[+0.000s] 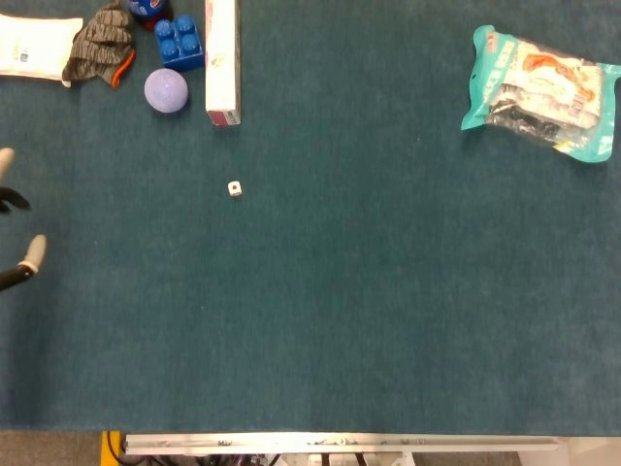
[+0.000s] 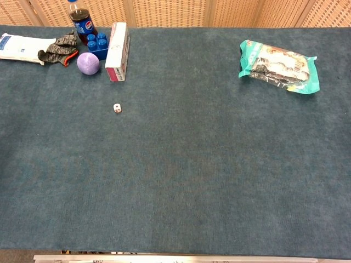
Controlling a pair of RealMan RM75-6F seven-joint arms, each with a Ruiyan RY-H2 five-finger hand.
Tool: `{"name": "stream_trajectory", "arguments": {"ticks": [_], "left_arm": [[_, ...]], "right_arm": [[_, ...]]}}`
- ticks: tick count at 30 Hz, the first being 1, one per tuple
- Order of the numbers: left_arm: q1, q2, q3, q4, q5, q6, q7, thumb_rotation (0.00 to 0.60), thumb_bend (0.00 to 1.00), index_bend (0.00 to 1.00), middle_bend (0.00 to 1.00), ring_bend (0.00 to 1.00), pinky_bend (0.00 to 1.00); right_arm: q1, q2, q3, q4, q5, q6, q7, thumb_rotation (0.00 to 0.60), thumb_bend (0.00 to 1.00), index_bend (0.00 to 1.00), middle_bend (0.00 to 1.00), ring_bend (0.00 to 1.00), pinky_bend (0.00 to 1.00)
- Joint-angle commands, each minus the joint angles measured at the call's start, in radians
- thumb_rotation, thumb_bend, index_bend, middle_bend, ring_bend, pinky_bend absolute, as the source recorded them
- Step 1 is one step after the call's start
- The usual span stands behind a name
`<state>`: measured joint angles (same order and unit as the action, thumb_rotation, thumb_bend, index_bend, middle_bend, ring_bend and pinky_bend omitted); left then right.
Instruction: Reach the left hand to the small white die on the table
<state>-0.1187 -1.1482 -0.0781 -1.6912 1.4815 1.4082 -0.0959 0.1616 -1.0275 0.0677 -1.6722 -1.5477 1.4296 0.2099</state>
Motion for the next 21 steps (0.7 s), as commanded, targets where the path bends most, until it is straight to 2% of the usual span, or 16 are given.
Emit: {"name": "stream_trajectory", "arguments": {"ticks": [1,5,10,15,21], "left_arm": [[-0.067,0.021,0.005,0.034,0.029,-0.095,-0.061,0.600,0.32,0.12,0.72,0.71,0.88],[-0.151,0.045,0.025,0.057,0.061,-0.236,-0.148,0.600,0.32,0.13,0.85,0.84,1.00],[-0.246,0.056,0.034,0.086,0.091,-0.363,-0.231,0.600,0.40,0.13,0.91,0.91,1.00],[-0.333,0.055,0.042,0.086,0.088,-0.493,-0.237,0.600,0.50,0.13,0.95,0.95,1.00],[-0.418,0.032,0.045,0.078,0.074,-0.599,-0.209,0.600,0.52,0.14,0.96,0.96,1.00]], "right_arm": [[0.001,0.000,0.000,-0.003,0.002,-0.003,-0.007,0.600,0.37,0.15,0.34,0.31,0.32],[0.002,0.001,0.001,-0.010,0.008,-0.008,-0.016,0.600,0.37,0.15,0.34,0.31,0.32],[0.003,0.003,0.004,-0.016,0.014,-0.010,-0.026,0.600,0.37,0.15,0.34,0.31,0.32],[0.004,0.000,0.002,-0.015,0.018,-0.016,-0.029,0.600,0.37,0.15,0.34,0.31,0.32],[0.001,-0.001,0.002,-0.010,0.022,-0.016,-0.025,0.600,0.37,0.15,0.34,0.31,0.32]]}}
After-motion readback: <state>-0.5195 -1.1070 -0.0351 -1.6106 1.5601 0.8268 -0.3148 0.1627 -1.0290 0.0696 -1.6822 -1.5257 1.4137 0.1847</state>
